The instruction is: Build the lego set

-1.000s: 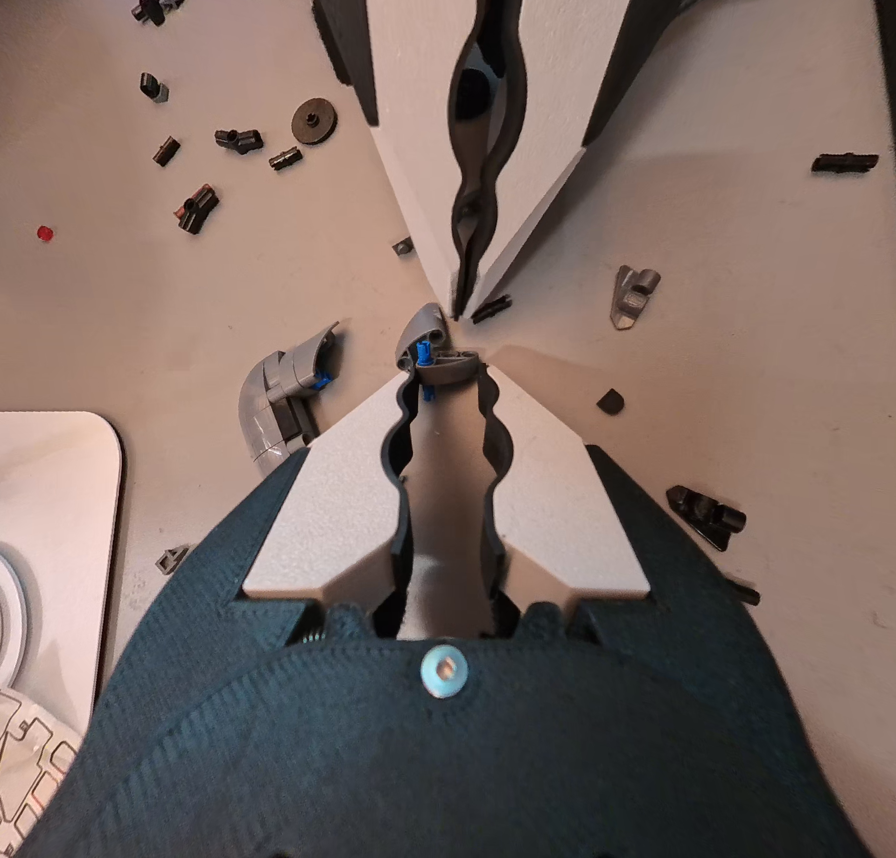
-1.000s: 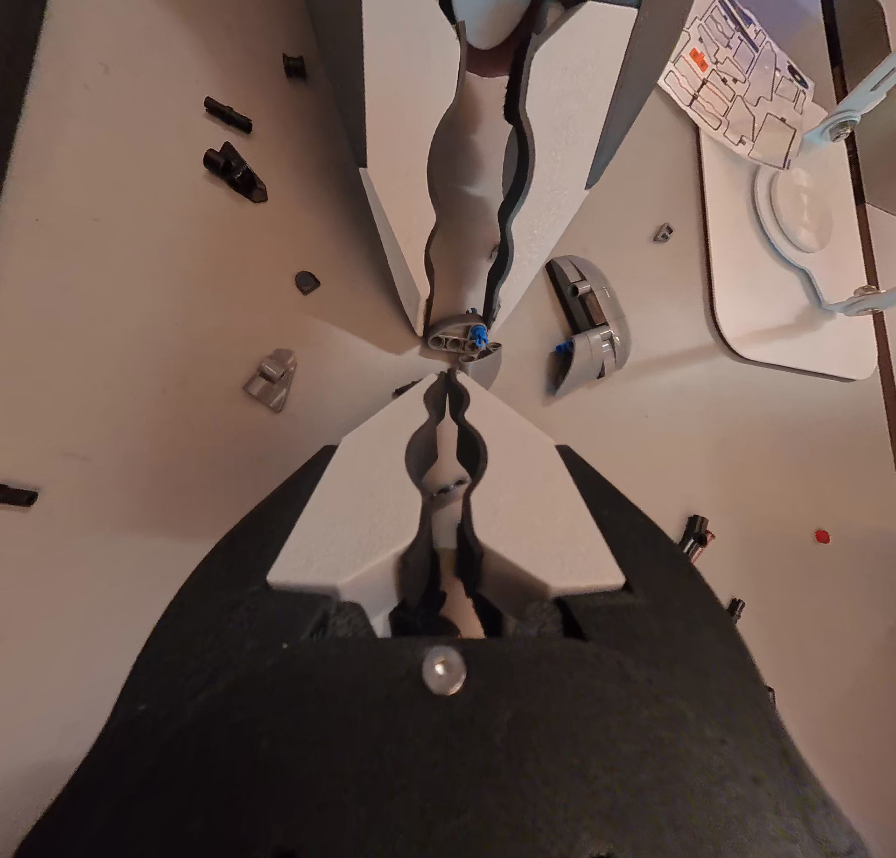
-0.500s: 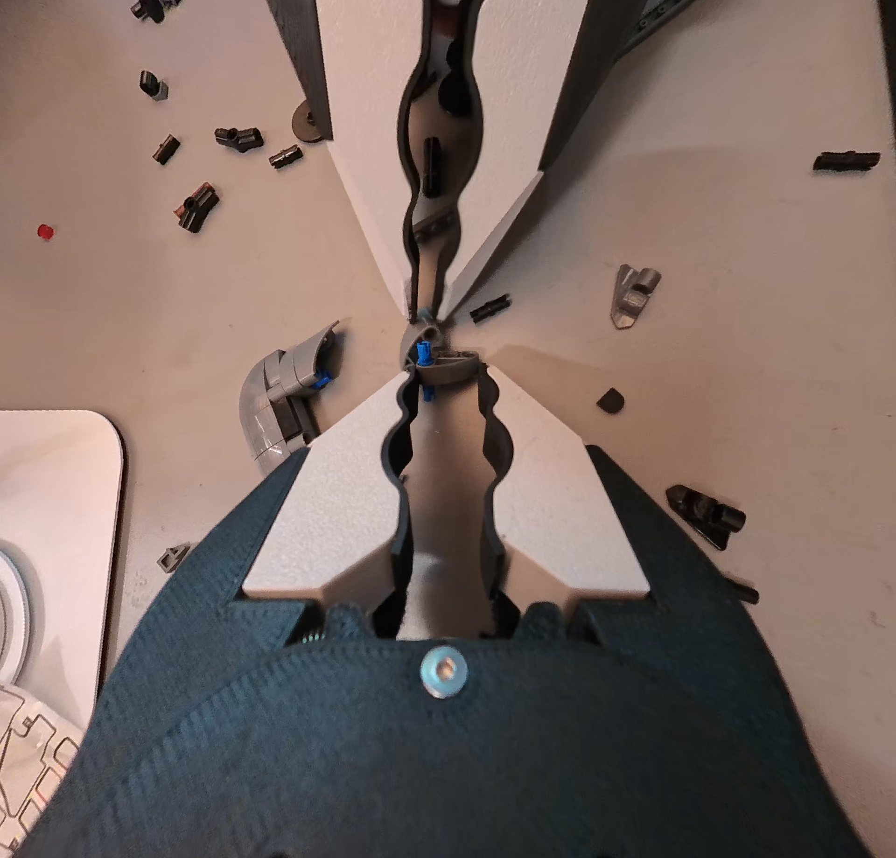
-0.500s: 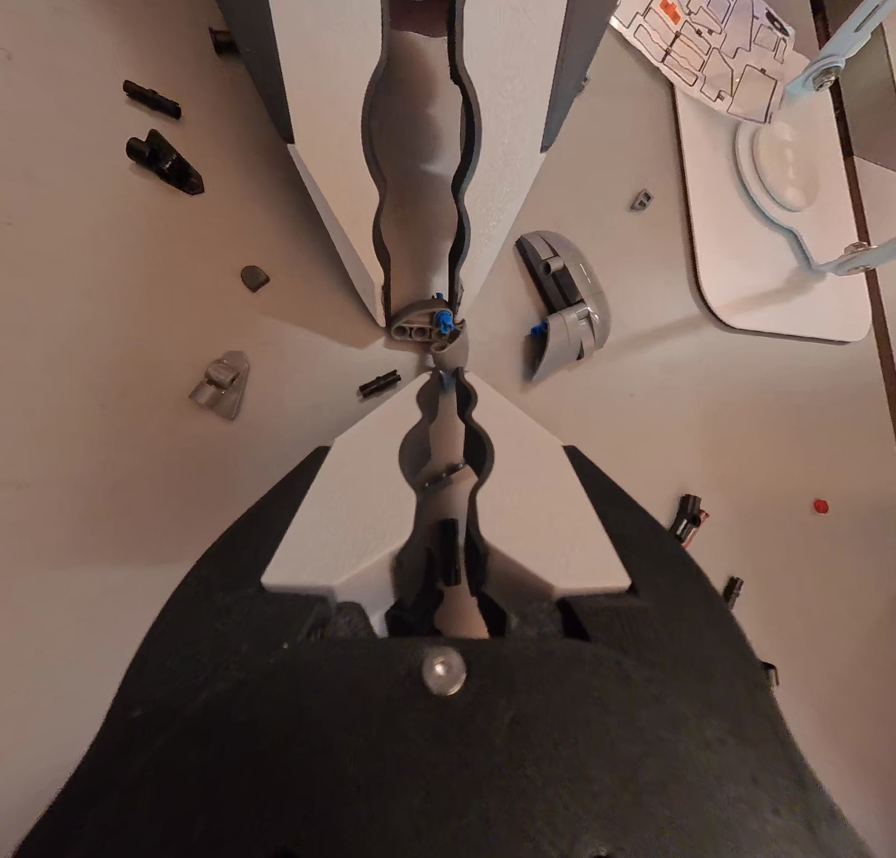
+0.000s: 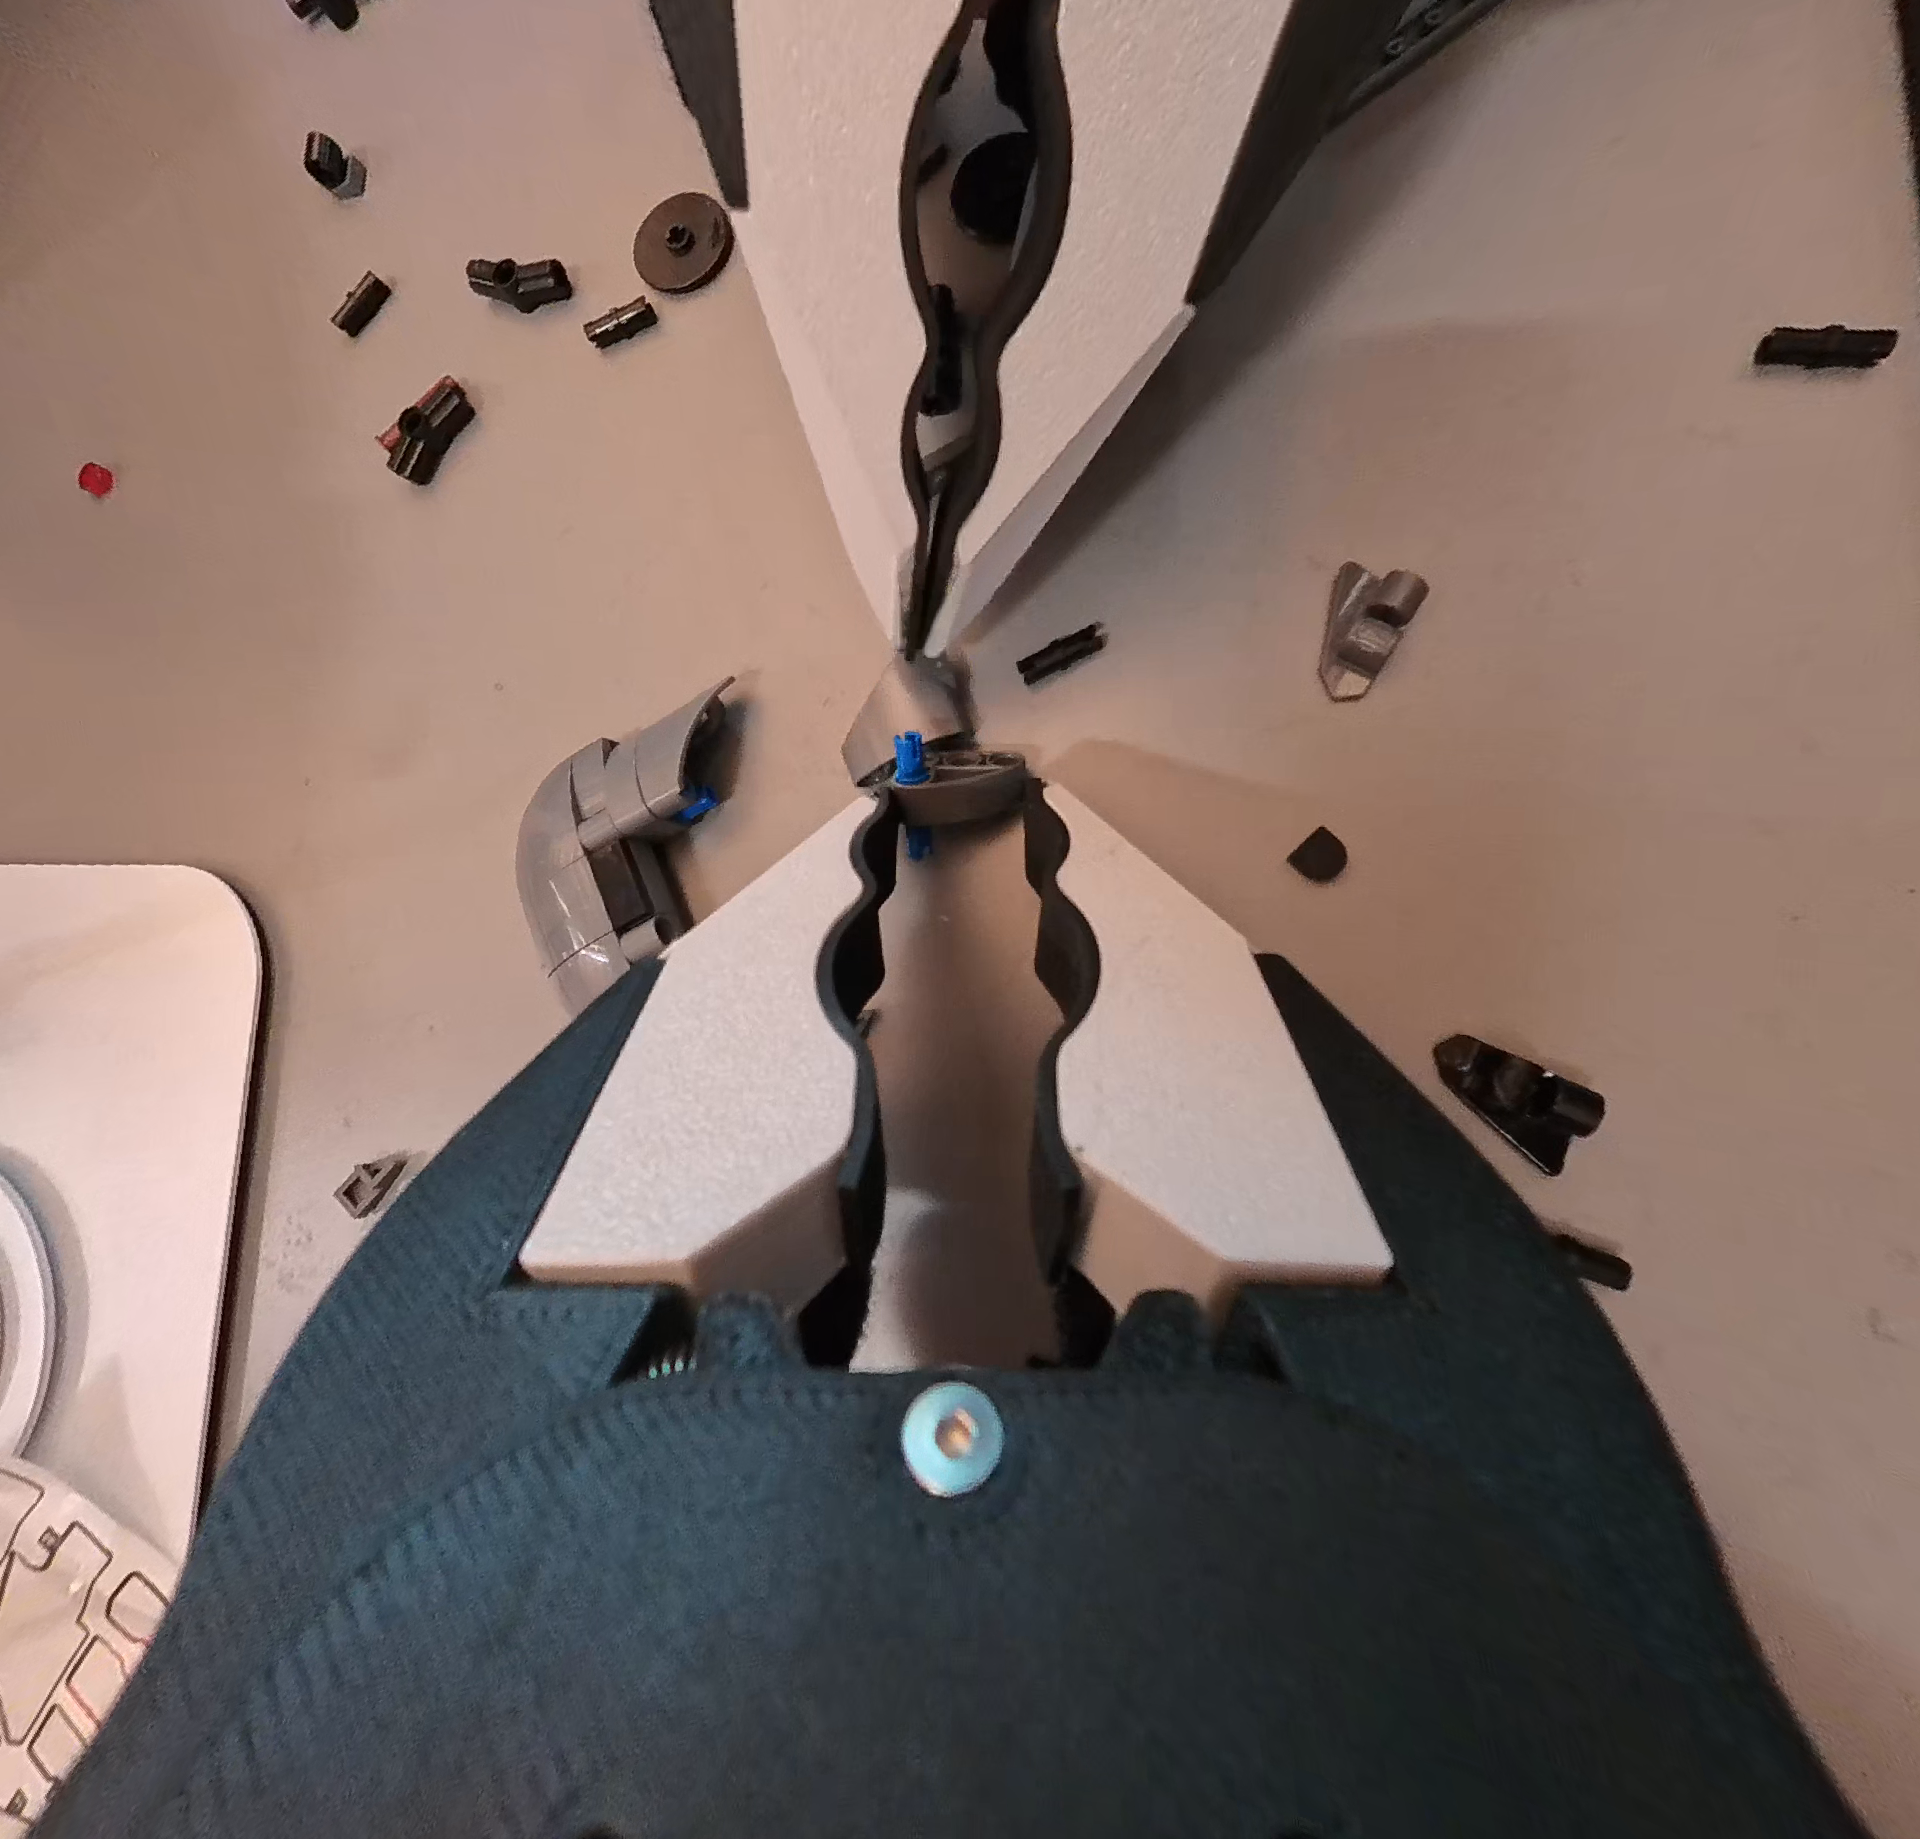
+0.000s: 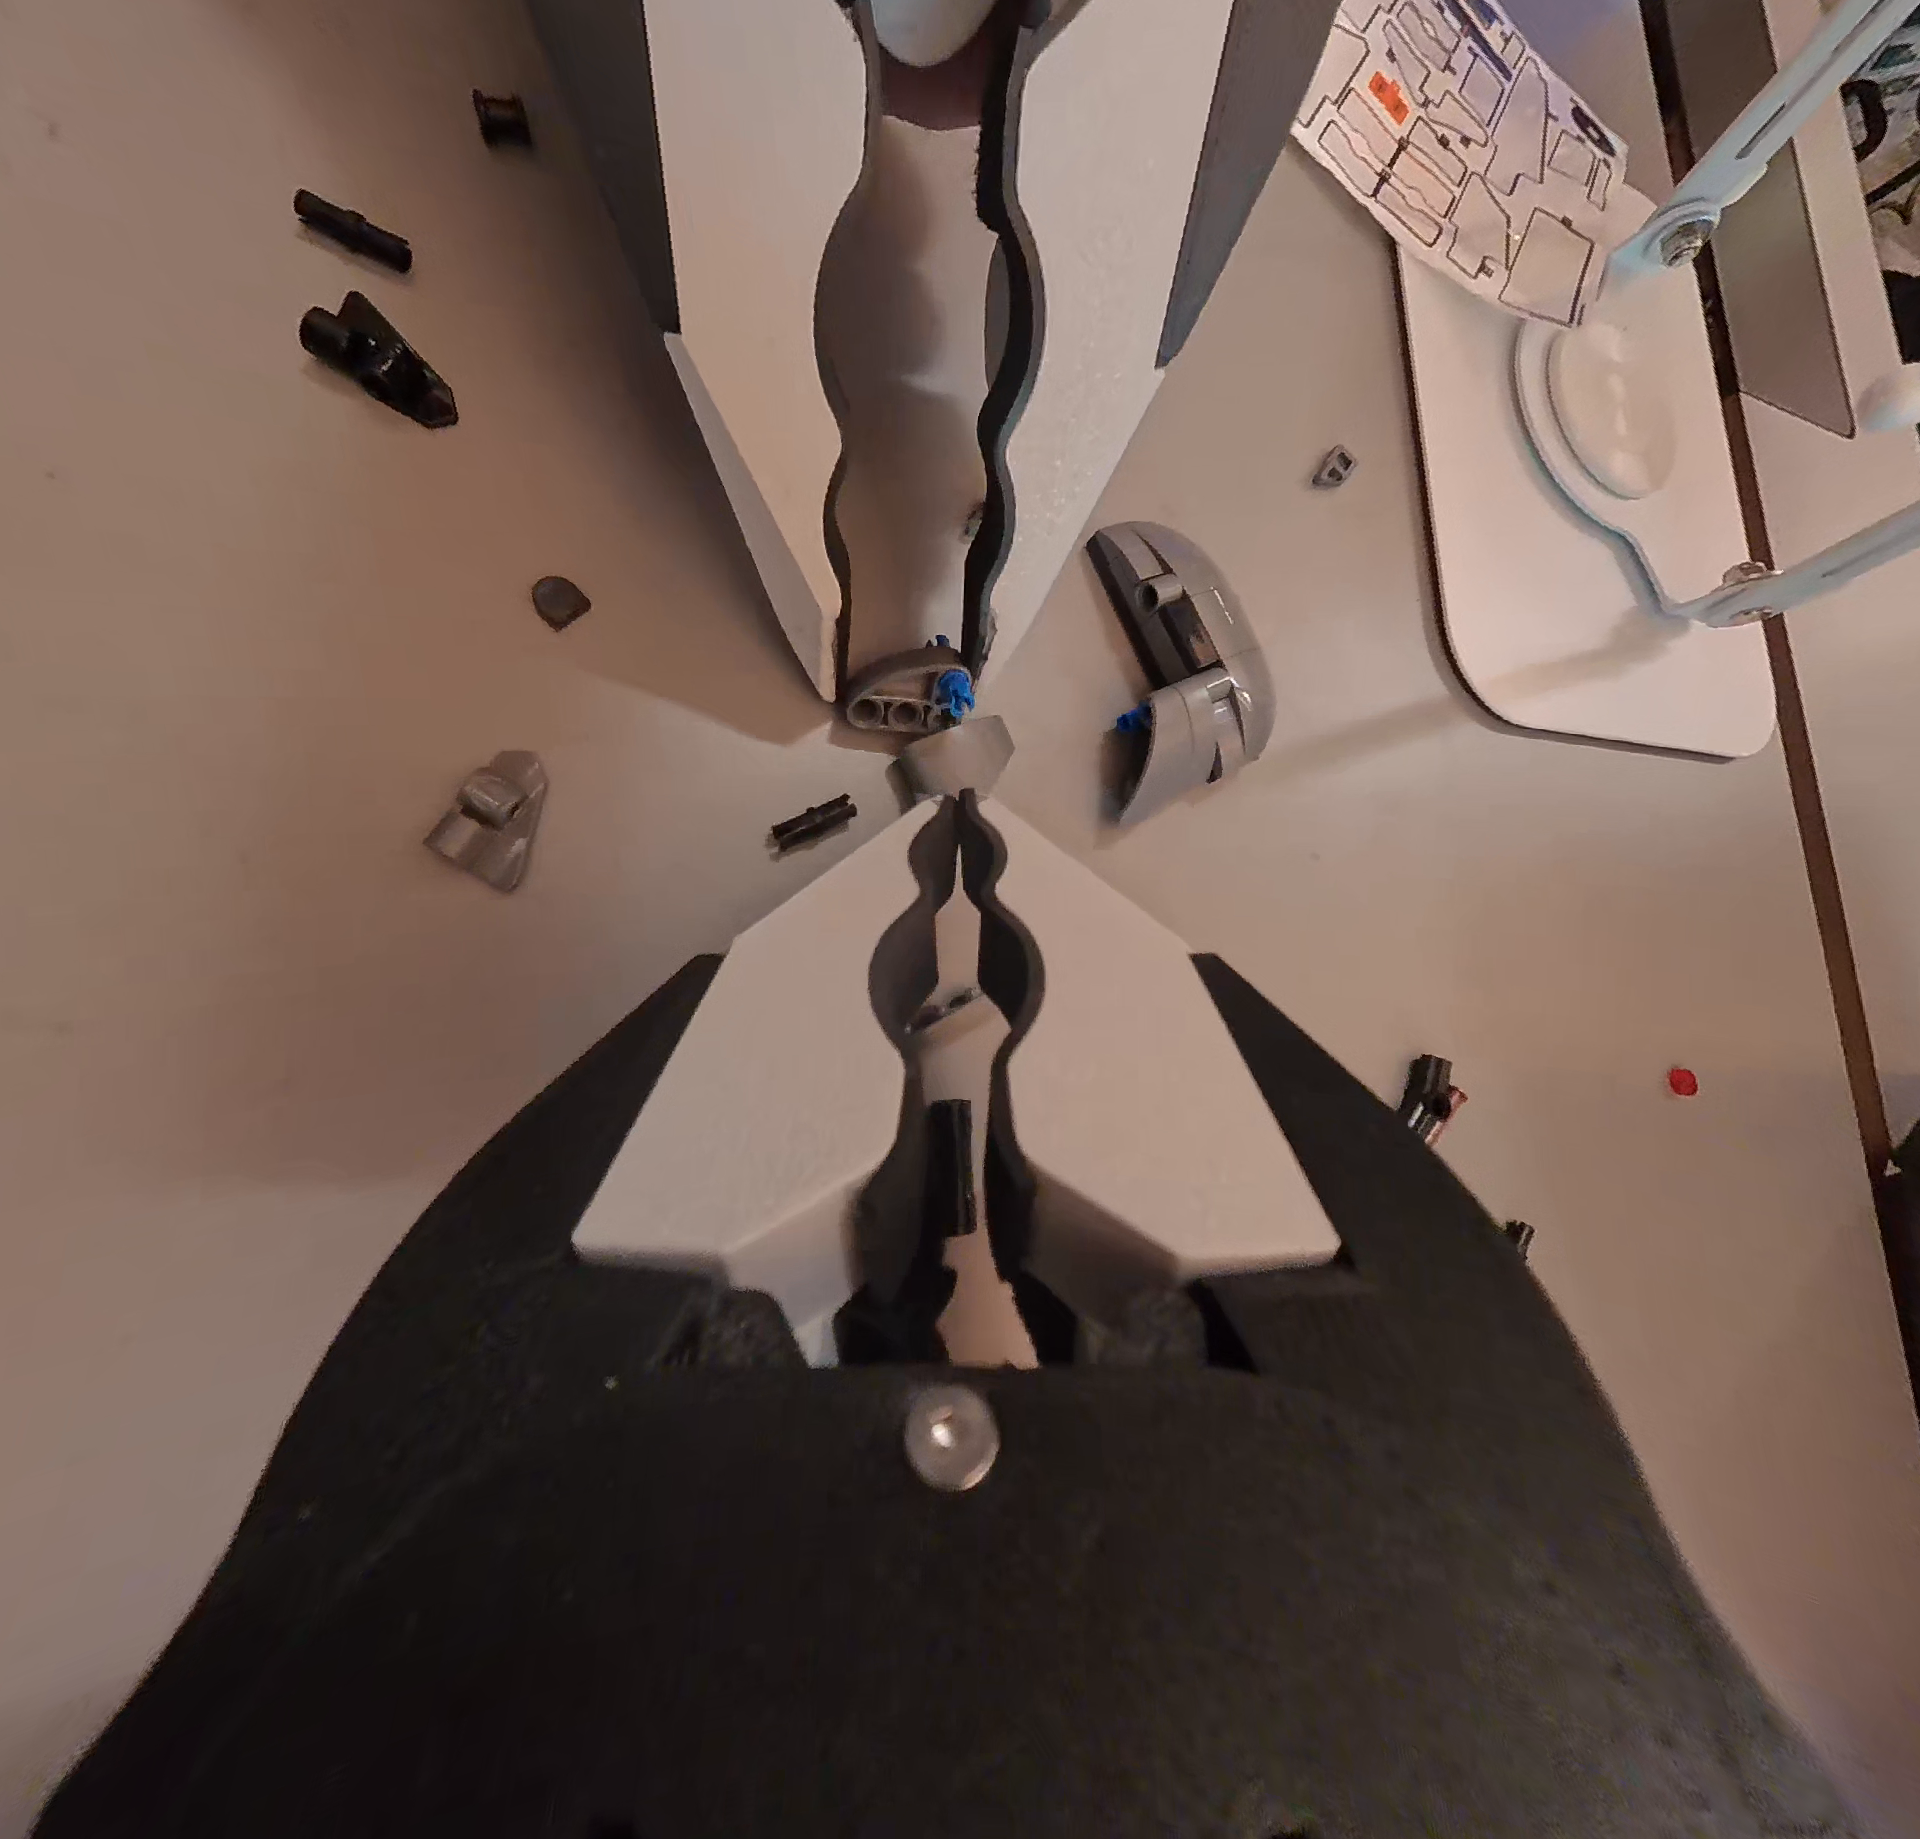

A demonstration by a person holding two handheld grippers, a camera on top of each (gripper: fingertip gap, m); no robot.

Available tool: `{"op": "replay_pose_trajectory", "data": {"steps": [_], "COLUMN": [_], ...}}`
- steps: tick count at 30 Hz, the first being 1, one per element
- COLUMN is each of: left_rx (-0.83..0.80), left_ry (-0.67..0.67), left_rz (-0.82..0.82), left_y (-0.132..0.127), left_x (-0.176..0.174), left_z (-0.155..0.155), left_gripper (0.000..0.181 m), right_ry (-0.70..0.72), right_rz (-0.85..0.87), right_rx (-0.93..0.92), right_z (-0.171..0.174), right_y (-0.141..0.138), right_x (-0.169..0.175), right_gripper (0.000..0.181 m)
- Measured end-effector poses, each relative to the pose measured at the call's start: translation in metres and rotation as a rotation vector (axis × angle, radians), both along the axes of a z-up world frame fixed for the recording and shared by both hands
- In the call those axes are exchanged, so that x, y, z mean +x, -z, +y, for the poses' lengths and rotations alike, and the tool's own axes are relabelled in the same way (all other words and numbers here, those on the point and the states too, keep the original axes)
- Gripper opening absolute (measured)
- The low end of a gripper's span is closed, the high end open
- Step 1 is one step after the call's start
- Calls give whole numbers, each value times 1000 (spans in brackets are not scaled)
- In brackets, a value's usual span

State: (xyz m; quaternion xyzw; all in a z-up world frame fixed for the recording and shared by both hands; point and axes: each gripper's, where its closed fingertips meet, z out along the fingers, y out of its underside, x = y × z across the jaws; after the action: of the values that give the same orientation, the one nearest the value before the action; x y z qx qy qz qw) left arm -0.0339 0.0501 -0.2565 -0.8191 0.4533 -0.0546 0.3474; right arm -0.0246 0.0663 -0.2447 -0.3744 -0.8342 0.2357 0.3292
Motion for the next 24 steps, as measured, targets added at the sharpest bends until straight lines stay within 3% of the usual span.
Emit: {"op": "replay_pose_trajectory", "data": {"steps": [5,10,24], "left_rx": [-6,-16,-20], "left_ry": [-6,-4,-1], "left_rz": [11,11,3], "left_y": [0,0,0], "left_x": [-4,-5,-3], "left_z": [-1,-3,-3], "left_gripper": [22,22,22], "right_ry": [-33,-59,-69], "right_rz": [-19,-124,-123], "right_rx": [-84,-146,-99], "right_z": [-7,-16,-26], "right_y": [-4,6,11], "right_x": [8,21,13], "right_gripper": [1,13,6]}}
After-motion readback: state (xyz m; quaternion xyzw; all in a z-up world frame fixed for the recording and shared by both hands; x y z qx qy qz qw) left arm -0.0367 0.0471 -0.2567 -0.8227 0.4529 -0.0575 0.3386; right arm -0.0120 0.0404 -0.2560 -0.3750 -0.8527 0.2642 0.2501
